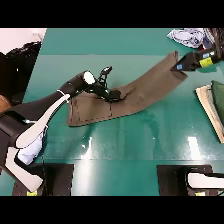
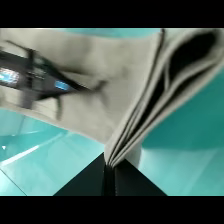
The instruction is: Fold the shirts.
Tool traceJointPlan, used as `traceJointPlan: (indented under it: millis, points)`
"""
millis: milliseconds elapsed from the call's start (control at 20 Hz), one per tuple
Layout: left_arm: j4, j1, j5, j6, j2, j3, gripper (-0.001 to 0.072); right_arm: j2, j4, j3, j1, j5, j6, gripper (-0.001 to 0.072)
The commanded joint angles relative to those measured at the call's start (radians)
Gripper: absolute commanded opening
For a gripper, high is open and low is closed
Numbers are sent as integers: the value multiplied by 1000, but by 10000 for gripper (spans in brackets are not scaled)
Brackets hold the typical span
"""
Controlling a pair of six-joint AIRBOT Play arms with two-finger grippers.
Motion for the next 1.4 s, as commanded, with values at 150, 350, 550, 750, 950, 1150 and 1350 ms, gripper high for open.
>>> traceJointPlan:
  millis: [150,350,550,750,950,1150,1350]
  points:
    - [-43,-3,24,-1,-8,3,30,11,1,102,214,-104,37,14]
    - [-43,-1,16,8,-7,3,30,-9,1,102,296,-154,35,14]
    - [-11,87,-68,6,35,34,29,-53,23,102,363,-153,-21,14]
    - [148,262,-103,5,211,34,30,-125,243,102,456,-220,-114,15]
    - [292,476,-151,6,415,34,30,-282,358,158,648,-350,-214,15]
    - [296,639,-161,6,559,34,31,-490,359,350,826,-415,-280,566]
    - [297,677,-211,7,608,34,31,-427,335,201,775,-411,-266,563]
